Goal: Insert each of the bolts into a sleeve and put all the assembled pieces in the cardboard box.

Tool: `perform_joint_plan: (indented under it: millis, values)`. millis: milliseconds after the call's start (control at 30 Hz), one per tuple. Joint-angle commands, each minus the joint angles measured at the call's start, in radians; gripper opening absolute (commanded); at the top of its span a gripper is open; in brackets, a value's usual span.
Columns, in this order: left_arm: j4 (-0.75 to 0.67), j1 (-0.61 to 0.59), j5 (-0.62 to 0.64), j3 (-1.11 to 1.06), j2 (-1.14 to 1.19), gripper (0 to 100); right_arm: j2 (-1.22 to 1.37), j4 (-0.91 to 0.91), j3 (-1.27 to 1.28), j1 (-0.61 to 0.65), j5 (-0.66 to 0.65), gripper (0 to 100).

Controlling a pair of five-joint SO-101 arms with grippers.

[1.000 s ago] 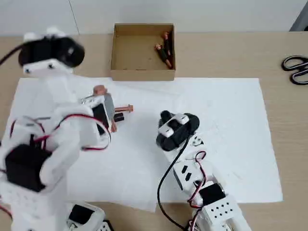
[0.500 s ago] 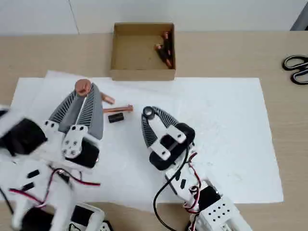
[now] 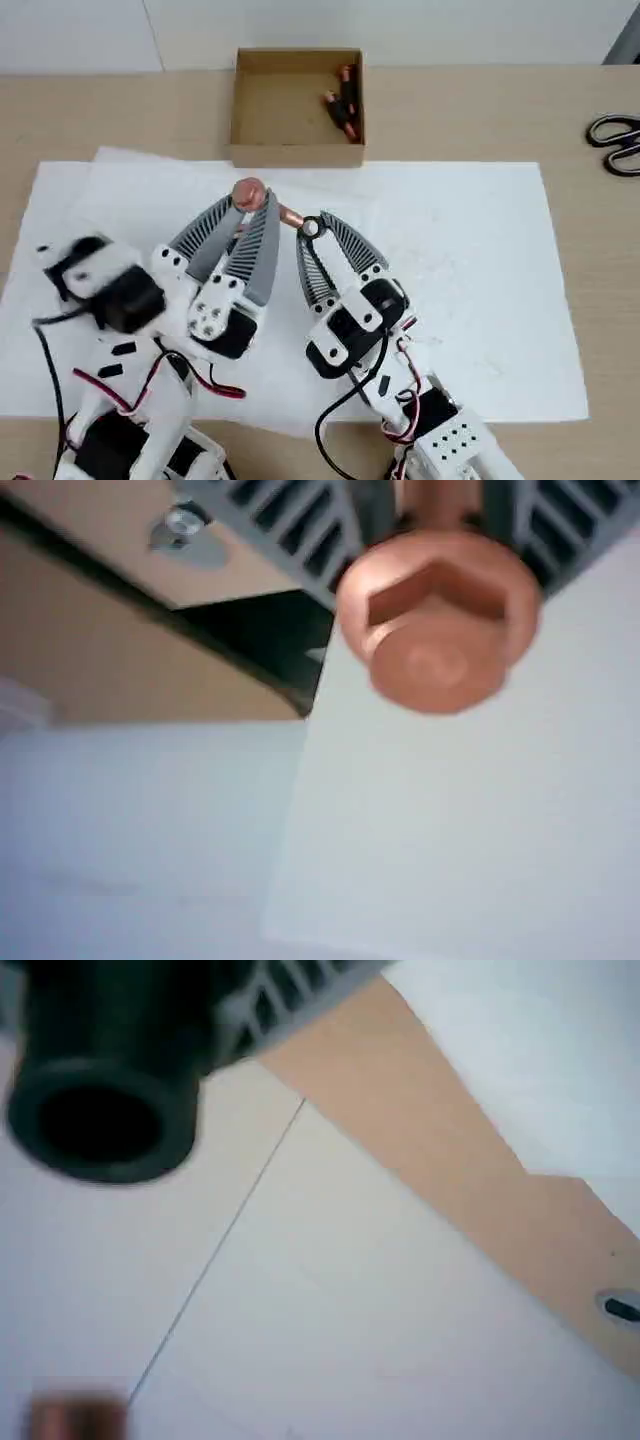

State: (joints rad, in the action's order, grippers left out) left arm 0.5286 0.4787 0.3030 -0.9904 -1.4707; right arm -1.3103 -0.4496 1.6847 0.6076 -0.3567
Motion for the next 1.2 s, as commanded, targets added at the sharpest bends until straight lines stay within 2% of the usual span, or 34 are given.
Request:
perform_joint_plan:
  millis: [0,100,367,500,767,1033,1167]
  values:
    - [-0.026,0.026,-0.167,-0.033,-0.002,1,-0.008,-0.021,0.005,-0.007,0.040,0.5]
    - [-0.037,0.052,-0.253,-0.062,-0.006,1,-0.008,-0.021,0.005,-0.007,0.066,0.5]
    - [-0.157,0.058,-0.255,-0.131,-0.003,1,-0.008,0.084,0.005,-0.008,0.107,0.5]
    - [-0.158,0.058,-0.255,-0.168,-0.005,1,-0.008,0.093,0.005,-0.008,0.160,0.5]
    - [-0.158,0.058,-0.250,-0.205,-0.008,1,-0.054,0.094,0.005,-0.033,0.161,0.5]
    - [-0.158,0.052,-0.258,-0.340,-0.009,1,-0.061,0.094,0.005,-0.041,0.161,0.5]
    - [-0.150,0.052,-0.365,-0.341,-0.008,1,-0.061,0.096,0.005,-0.041,0.161,0.5]
